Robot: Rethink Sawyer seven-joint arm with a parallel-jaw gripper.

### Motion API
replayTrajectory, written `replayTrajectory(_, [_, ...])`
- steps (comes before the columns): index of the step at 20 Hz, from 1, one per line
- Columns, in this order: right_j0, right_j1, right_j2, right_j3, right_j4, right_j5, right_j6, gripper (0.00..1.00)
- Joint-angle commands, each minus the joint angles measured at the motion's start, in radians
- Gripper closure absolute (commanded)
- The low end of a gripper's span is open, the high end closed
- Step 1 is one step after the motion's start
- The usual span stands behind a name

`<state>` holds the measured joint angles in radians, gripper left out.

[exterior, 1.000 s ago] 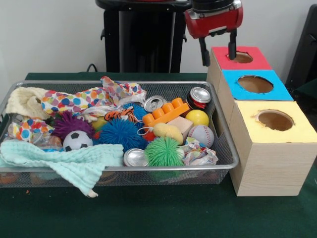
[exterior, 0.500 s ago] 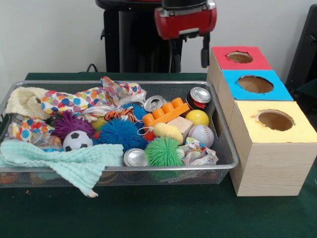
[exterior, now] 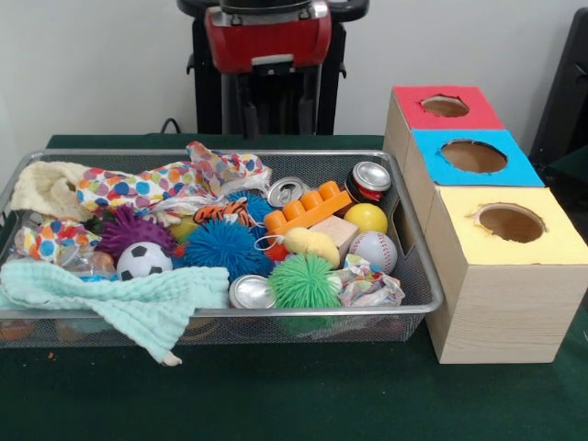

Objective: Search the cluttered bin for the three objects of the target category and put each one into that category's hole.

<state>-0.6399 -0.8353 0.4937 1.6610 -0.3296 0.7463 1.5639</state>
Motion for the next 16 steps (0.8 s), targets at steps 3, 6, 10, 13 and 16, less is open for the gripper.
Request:
replayTrajectory(3, [-0.048,0.129,0.111,-0.266,-0.154,0.179,-0.411,0.00])
replayTrajectory(6, [-0.057,0.164,0.124,-0.317,-0.201,0.176,-0.451,0.00])
replayTrajectory(10, [-0.079,0.200,0.142,-0.353,-0.237,0.167,-0.484,0.00])
replayTrajectory(13, [-0.092,0.218,0.156,-0.371,-0.249,0.160,-0.506,0.00])
replayTrajectory(16, [-0.101,0.239,0.169,-0.407,-0.262,0.172,-0.547,0.00])
